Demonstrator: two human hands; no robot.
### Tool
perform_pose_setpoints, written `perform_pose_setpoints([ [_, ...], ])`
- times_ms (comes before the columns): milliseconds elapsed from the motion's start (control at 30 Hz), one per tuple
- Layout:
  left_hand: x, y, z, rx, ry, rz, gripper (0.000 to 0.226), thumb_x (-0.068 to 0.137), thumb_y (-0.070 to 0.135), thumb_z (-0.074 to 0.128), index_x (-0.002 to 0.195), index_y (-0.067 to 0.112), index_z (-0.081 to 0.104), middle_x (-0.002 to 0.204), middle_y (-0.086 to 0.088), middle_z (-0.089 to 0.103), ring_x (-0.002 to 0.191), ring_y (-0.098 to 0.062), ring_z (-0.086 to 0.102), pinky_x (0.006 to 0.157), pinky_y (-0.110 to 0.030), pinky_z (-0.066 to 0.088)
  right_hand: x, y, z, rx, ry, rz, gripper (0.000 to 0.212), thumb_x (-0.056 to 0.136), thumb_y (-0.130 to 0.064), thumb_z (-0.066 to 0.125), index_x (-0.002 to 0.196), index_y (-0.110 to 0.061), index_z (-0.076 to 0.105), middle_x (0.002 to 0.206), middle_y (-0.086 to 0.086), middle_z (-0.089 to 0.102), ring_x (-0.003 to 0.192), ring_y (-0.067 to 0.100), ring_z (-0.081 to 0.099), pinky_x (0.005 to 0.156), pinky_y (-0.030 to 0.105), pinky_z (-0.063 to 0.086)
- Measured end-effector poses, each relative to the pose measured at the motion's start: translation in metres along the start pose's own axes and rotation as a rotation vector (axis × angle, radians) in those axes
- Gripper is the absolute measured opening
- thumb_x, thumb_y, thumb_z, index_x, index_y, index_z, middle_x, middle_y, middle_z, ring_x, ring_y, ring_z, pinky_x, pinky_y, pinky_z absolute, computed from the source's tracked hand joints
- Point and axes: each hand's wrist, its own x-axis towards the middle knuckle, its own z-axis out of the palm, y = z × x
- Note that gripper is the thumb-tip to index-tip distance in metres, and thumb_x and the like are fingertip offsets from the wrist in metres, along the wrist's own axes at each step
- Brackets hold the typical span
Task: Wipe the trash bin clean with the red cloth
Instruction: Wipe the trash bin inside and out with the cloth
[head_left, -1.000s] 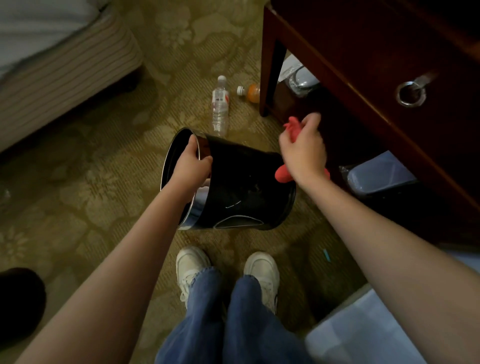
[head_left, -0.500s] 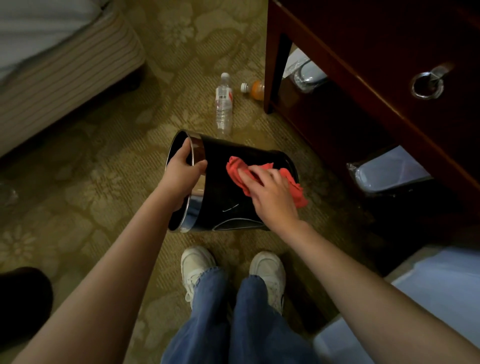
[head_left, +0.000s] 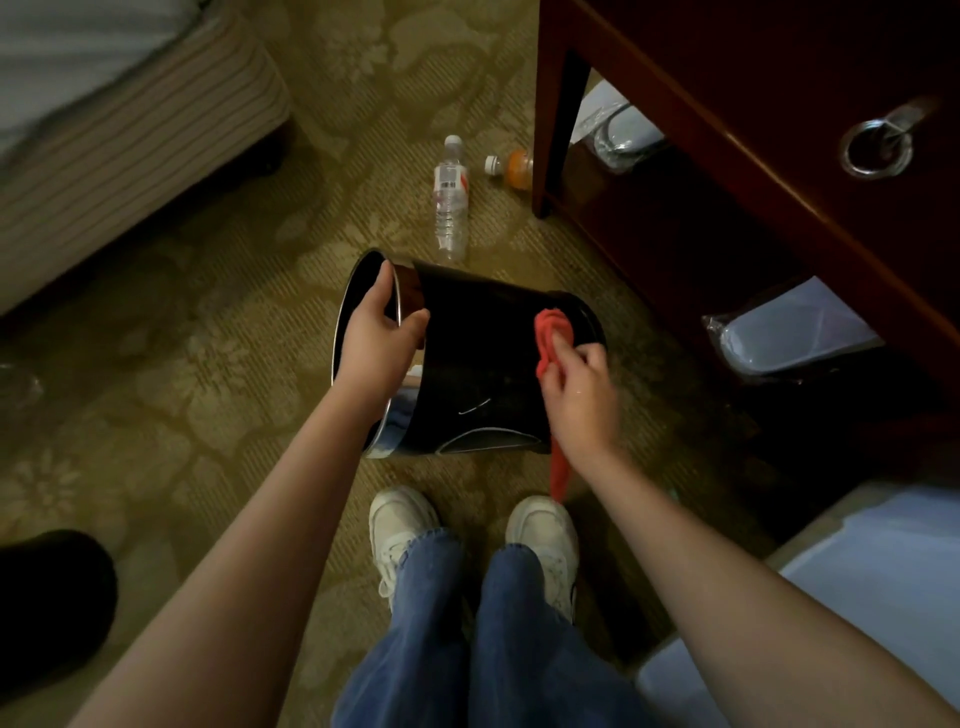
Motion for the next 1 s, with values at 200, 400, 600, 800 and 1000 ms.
perform_pose_setpoints([
  [200,0.011,-0.006,-0.004,0.079,0.038,0.006,0.067,0.092,0.012,0.057,0.149,0.016,0.023,0.129,-0.006,0.058,0.114,-0.017,0.057,0.103,-0.036,0.044,-0.017,-0.077,0.016,0.069,0.073,-0.407,0.043,0.087,-0.019,0.059,0.13,-0.019,0.055,0.094,0.006,0.052,0.073,0.017,0.054,0.055,0.023,0.035],
  [400,0.012,-0.011,-0.006,0.04,-0.002,0.03,0.063,0.094,0.009,0.053,0.149,0.018,0.025,0.122,0.004,0.059,0.107,-0.01,0.059,0.097,-0.027,0.046,-0.004,-0.026,0.015,-0.029,0.064,-0.223,0.047,0.091,-0.019,0.053,0.137,-0.028,0.047,0.106,0.005,0.052,0.083,0.022,0.057,0.066,0.032,0.045],
  [600,0.015,-0.01,0.002,0.034,0.006,0.025,0.064,0.094,0.009,0.052,0.15,0.018,0.021,0.132,-0.003,0.057,0.111,-0.012,0.06,0.077,-0.008,0.047,0.019,-0.008,0.002,-0.149,0.033,0.001,0.04,0.095,-0.022,0.046,0.135,-0.021,0.048,0.107,0.011,0.05,0.087,0.033,0.058,0.075,0.043,0.049],
  [800,0.025,-0.001,0.018,0.09,0.019,0.042,0.069,0.09,0.013,0.057,0.149,0.018,0.021,0.126,-0.012,0.061,0.106,-0.023,0.063,0.095,-0.04,0.05,-0.002,-0.084,0.006,0.118,0.101,-0.343,0.043,0.088,-0.012,0.056,0.132,-0.014,0.053,0.094,0.008,0.051,0.076,0.02,0.053,0.063,0.031,0.044],
  [1000,0.023,0.0,0.02,0.078,0.006,0.066,0.067,0.09,0.009,0.057,0.149,0.018,0.026,0.121,-0.004,0.064,0.106,-0.023,0.063,0.095,-0.035,0.05,0.008,-0.035,0.002,0.015,0.082,-0.211,0.044,0.093,-0.02,0.05,0.136,-0.023,0.048,0.103,0.008,0.051,0.08,0.025,0.057,0.064,0.039,0.05],
])
